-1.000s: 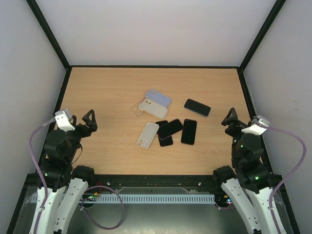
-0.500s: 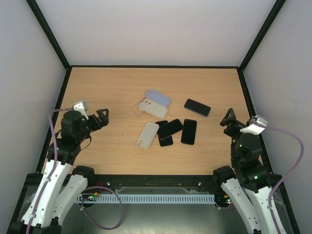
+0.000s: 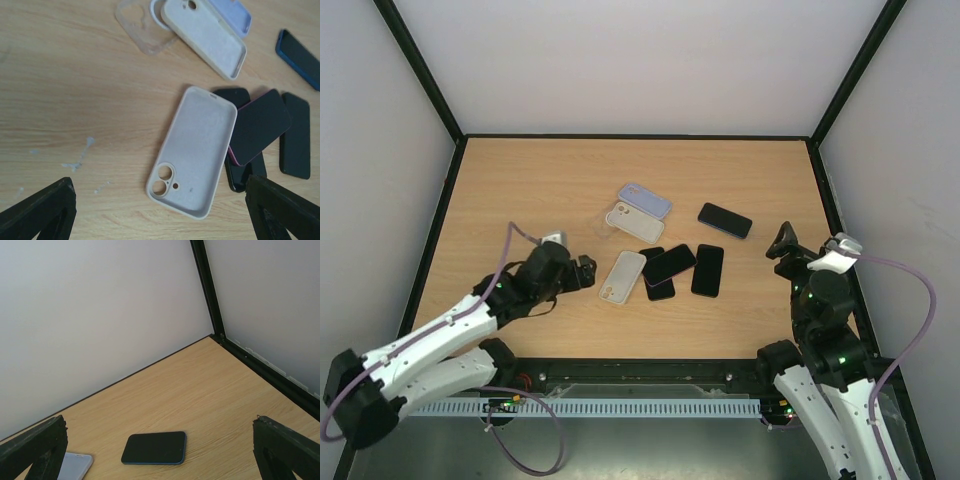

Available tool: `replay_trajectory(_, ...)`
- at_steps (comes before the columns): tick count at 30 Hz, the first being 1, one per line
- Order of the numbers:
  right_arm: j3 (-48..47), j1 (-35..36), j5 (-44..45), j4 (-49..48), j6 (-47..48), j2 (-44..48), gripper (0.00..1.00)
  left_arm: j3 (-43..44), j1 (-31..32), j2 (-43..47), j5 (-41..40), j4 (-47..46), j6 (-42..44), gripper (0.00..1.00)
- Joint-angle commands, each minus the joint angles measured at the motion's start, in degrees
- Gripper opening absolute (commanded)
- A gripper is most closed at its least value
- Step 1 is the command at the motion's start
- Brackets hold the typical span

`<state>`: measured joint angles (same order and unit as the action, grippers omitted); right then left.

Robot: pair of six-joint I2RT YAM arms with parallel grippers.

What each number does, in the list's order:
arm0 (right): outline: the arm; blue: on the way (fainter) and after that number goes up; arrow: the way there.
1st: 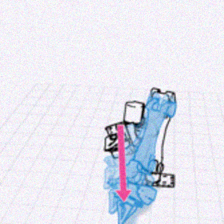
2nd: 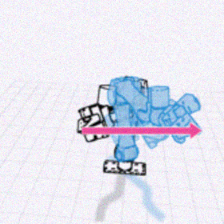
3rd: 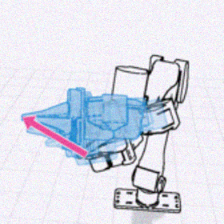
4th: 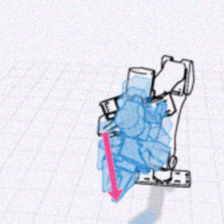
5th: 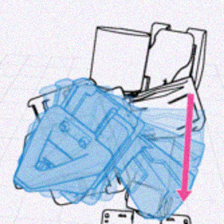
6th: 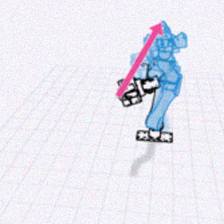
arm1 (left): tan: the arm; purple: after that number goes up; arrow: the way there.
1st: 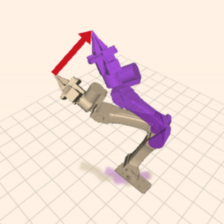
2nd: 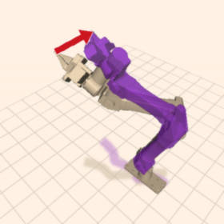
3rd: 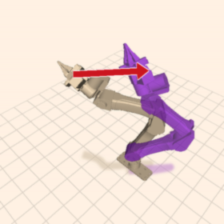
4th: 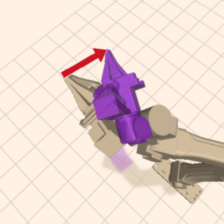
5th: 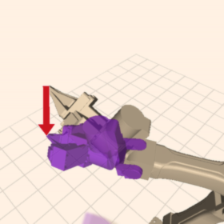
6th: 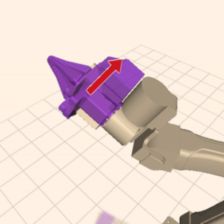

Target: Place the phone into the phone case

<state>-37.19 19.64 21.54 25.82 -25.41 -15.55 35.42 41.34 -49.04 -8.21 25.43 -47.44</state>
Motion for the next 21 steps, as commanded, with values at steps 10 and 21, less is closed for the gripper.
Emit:
replay_trajectory(10,1.13,0.45,-2.83,-2.44,1.96,0.01,0.98,-4.66,15.03,-15.55,-11.28,-14.34,-22.29,0.62)
replay_trajectory(21,1.42,0.45,-4.03,-3.02,2.38,0.78,0.98,-4.44,15.59,-27.97,-8.78,-19.36,-27.33,0.52)
